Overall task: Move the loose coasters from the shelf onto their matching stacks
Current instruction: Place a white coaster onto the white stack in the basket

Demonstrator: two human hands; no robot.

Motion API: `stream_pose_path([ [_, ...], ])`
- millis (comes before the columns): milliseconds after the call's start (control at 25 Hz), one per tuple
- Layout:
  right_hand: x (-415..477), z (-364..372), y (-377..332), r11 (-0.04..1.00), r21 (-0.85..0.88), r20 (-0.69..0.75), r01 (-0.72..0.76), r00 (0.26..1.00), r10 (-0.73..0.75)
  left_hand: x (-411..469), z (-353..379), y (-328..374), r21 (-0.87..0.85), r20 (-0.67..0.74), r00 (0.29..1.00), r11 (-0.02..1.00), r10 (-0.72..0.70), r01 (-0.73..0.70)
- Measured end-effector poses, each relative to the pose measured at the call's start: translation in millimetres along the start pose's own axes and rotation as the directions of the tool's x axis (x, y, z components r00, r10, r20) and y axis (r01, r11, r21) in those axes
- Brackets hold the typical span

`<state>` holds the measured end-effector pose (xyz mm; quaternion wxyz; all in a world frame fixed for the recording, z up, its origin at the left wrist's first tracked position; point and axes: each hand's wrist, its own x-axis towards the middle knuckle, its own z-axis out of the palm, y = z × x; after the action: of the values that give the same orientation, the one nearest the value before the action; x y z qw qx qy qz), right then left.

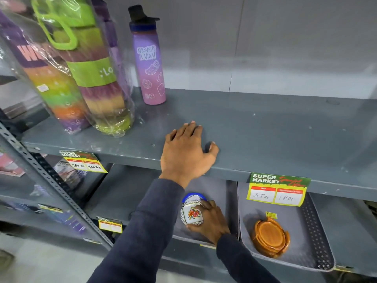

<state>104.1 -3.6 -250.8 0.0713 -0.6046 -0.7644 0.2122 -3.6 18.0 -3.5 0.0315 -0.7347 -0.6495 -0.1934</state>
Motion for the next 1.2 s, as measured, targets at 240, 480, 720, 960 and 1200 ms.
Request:
stream_pose_path([
  [240, 20.3, 6.5, 9.4, 0.998, 0.048, 0.021, -0.034, 0.999, 0.033, 0.4, 2.5, 0.2, 0.024, -0.011, 1.0, 1.0, -0.003, 0.003],
  [480, 36.3, 7.7, 17.5, 0.998, 0.049, 0.036, -0.03, 0.999, 0.028, 0.1, 1.3, -0.2, 0.037, -0.007, 1.0, 0.999, 0.002, -0.001],
  [720, 43.0, 9.0, 16.6, 1.0, 0.017, 0.132, -0.015, 0.991, 0.012, 0.0, 2.3, 0.3, 0.038, -0.006, 1.0, 0.999, 0.001, -0.001],
  [960, 49.3, 17.2, 15.3, 0.995, 0.089, 0.054, -0.044, 0.998, 0.039, -1.1, 3.1, -0.5, 0.03, -0.01, 1.0, 1.0, 0.006, -0.005],
  [1200, 29.4, -12.3, 14.5, 0.982, 0.162, 0.057, -0.097, 0.994, 0.089, -2.8, 2.5, 0.8, -0.002, 0.0, 1.0, 1.0, 0.018, -0.018],
])
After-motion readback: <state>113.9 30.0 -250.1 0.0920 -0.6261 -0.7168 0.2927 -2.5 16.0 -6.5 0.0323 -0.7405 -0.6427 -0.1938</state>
